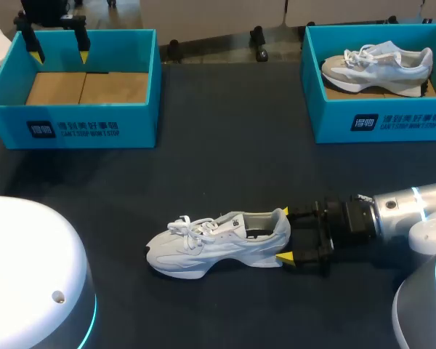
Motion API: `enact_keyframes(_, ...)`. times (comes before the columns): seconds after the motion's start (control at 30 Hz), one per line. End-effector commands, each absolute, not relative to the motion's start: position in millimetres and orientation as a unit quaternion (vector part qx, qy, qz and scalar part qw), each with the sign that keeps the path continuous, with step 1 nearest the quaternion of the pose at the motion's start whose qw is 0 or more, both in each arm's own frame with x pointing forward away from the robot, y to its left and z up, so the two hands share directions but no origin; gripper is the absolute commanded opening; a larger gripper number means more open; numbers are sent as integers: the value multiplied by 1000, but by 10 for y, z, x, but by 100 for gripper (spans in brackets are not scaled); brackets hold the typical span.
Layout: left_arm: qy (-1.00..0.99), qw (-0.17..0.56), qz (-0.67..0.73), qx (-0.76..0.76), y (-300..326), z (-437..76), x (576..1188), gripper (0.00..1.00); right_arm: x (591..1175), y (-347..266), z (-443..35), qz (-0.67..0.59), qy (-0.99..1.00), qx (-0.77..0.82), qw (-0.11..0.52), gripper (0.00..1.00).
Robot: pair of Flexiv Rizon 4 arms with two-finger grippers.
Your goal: Take the shoe out of the shoebox, open the shoe tongue, remove and reinsert the insole, then place the shoe into the shoebox
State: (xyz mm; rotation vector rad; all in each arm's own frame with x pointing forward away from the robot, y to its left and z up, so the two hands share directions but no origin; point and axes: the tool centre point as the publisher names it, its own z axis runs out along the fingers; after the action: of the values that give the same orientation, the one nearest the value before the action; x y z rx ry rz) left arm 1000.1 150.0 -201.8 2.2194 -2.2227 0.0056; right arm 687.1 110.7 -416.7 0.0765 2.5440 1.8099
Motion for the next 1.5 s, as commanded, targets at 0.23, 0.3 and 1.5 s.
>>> enact_keyframes(0.23, -707, 0, 1, 707, 1500, -2009, 9999, 100, 6874, 1215, -4153, 577, 816, 25, -2, 100)
enact_keyframes(0.3, -707, 0, 1, 707, 1500, -2009, 9999, 100, 6863, 1234, -4144, 577, 816, 24, -2, 100)
enact_keyframes(1.5, -707, 0, 1, 707, 1500, -2009, 9999, 100, 6843, 1474, -4169, 585, 811, 0, -15, 100)
